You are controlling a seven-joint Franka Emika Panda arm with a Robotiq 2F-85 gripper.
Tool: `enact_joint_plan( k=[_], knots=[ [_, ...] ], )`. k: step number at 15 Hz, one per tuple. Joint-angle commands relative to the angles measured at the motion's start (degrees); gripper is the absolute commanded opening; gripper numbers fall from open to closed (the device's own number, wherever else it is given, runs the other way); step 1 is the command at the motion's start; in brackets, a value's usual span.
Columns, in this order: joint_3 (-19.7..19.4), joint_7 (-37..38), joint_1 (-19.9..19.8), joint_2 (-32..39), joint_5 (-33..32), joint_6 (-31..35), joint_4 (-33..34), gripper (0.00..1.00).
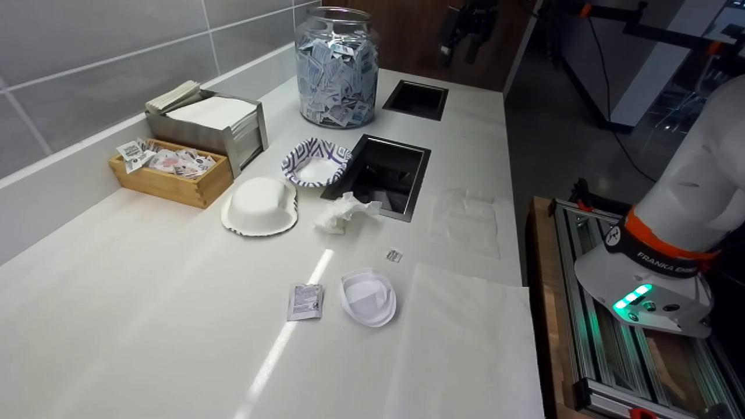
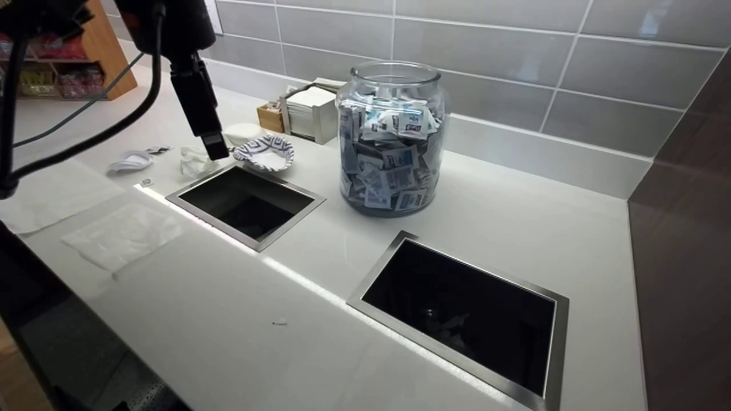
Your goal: Pick up the small white paper on the right side of the counter and put it in the left bin
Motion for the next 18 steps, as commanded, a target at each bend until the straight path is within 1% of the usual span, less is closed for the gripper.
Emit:
enact_joint_plan(
  k=[1,3,6,8,10,11,18],
  knots=[
    [-1.32,0.59,-0.75,1.82,3.82,-1.99,0.74,1.0],
    [-2.38,0.35,-0.89,2.94,6.77,-2.81,0.34,1.0],
    [-3.34,1.9,-2.19,5.26,8.53,-0.84,-0.45,1.0],
    [-3.54,4.27,-3.41,7.19,7.65,0.39,-0.44,1.0],
    [-3.9,5.37,-4.23,9.32,7.04,-0.41,0.22,1.0],
    [-3.94,6.15,-4.74,9.99,6.36,1.25,0.0,1.0],
    [-5.63,6.57,-6.41,16.64,7.71,6.18,0.4,1.0]
  ],
)
